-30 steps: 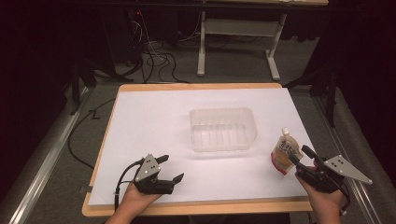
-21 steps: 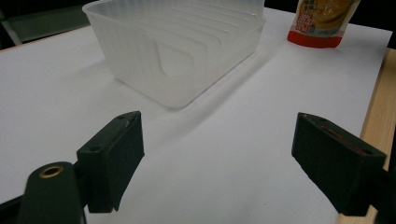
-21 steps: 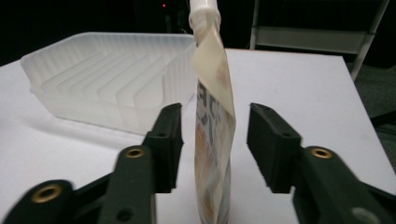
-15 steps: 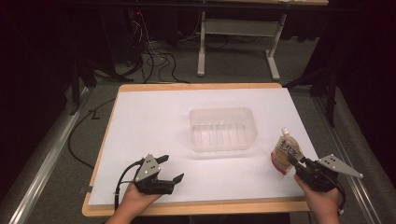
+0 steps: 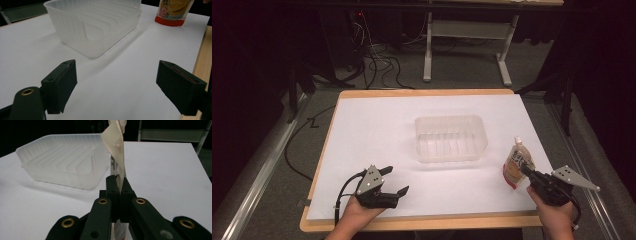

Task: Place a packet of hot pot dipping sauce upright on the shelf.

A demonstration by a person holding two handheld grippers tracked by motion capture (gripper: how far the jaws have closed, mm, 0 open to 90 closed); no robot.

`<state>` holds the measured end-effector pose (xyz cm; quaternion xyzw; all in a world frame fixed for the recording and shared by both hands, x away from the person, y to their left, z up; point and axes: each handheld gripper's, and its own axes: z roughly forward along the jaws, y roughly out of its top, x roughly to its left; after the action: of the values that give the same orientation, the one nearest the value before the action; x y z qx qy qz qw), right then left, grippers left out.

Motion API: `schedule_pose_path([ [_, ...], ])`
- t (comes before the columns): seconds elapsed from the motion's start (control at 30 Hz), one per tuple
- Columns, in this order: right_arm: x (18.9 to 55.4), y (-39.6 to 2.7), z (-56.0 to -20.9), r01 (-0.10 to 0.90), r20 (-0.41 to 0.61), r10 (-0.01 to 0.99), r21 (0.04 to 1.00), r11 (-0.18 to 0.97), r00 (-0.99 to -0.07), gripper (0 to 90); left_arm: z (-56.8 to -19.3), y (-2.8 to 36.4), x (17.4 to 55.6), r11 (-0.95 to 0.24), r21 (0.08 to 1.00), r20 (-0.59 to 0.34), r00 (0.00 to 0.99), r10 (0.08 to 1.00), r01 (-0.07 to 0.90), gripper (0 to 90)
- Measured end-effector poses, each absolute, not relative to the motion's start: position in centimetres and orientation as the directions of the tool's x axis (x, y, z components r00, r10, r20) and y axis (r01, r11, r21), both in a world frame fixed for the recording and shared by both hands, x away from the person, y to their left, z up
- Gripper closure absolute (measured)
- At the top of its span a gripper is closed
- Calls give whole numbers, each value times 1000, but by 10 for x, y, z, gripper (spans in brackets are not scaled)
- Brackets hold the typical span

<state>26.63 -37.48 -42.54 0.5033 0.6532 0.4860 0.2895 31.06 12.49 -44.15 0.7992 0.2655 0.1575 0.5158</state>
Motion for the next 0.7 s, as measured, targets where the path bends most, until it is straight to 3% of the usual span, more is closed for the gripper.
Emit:
schedule_pose_path([
  [0.7, 257, -364, -414, 308, 137, 915, 951, -15, -378, 900, -442, 124, 311, -333, 907, -19, 813, 582, 259, 175],
])
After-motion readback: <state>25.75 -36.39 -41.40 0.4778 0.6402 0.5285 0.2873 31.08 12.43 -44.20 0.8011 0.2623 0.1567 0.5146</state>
